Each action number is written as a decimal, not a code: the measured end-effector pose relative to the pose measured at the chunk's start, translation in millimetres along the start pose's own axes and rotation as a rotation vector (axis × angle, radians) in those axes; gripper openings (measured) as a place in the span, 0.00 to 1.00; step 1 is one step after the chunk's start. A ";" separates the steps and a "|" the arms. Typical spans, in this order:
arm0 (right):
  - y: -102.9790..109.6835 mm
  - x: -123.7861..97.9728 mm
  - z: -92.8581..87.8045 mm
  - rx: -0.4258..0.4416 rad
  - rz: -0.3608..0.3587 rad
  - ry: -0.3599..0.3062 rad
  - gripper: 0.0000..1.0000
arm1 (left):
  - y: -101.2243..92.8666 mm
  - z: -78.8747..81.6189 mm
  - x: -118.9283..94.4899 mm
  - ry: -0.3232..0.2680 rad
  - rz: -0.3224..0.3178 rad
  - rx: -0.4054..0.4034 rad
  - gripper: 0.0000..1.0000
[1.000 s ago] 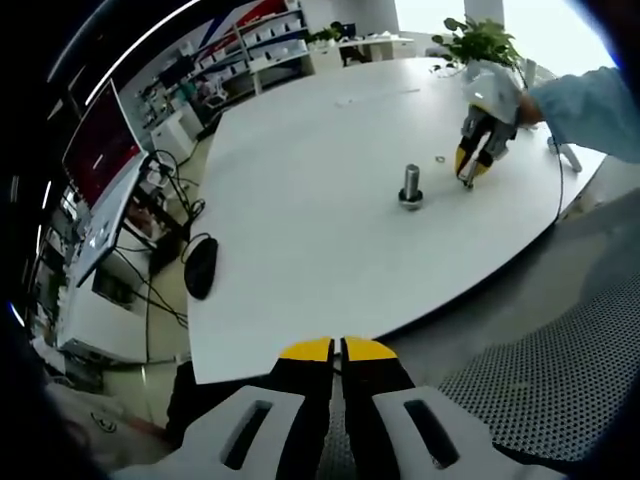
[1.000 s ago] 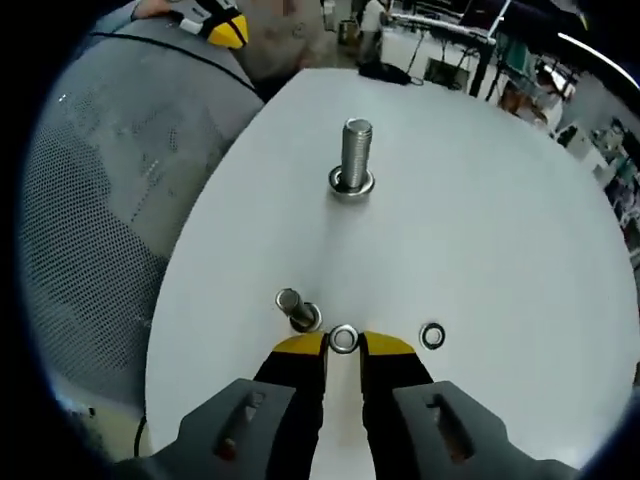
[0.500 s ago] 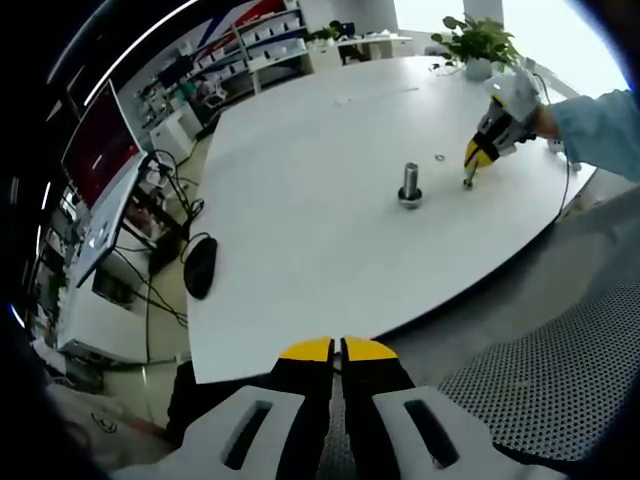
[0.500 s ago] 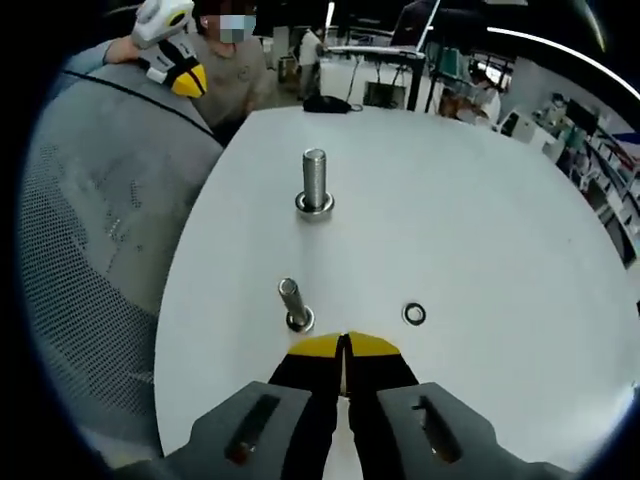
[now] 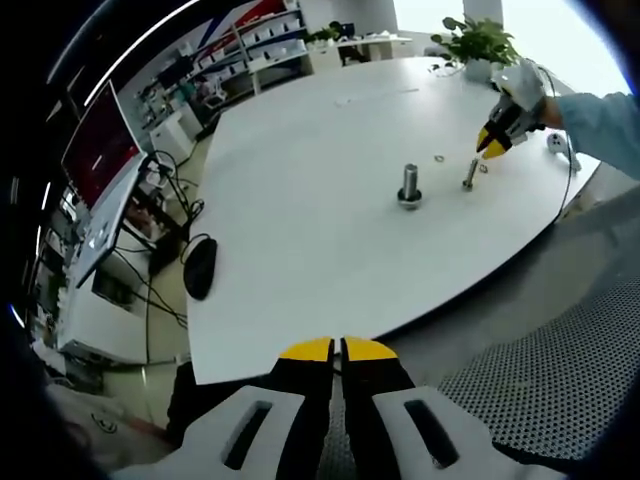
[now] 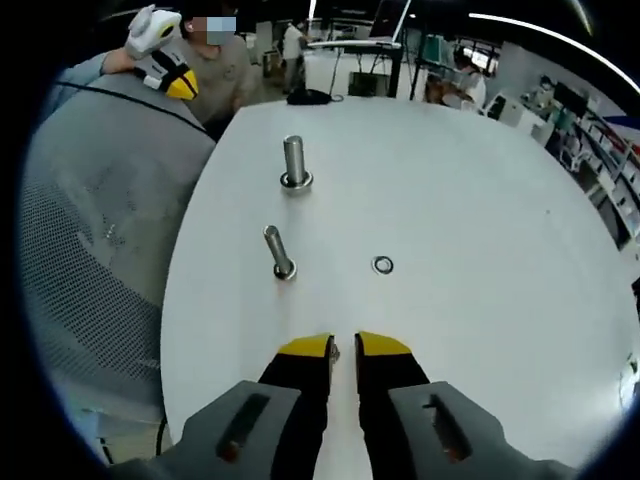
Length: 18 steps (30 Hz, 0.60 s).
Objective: Place the washer onto the threaded stud by aligning its center hole with the stud, sliding it down to the base, and recovering from edge contact or off-axis alignment until the washer reaches the visible bottom stop.
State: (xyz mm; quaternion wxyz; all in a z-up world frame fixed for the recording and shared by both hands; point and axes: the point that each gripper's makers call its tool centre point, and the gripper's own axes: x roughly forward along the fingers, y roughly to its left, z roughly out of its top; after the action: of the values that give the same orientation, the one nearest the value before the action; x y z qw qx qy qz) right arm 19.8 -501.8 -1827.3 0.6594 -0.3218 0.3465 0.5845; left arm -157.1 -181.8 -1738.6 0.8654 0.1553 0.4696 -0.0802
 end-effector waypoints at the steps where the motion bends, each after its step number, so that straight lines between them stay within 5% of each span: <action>1: 1.4 0.2 -1.4 -0.002 0.008 0.008 0.14 | 0.0 -0.1 0.1 0.001 0.000 0.001 0.00; 18: 6.9 19.3 -13.5 -0.026 0.027 0.106 0.20 | 0.2 -0.6 0.2 0.004 0.001 0.001 0.00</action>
State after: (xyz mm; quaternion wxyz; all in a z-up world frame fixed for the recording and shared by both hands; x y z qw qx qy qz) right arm 13.4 -501.7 -1851.0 0.6279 -0.3564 0.3777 0.5797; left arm -157.5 -181.4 -1739.0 0.8644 0.1564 0.4711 -0.0796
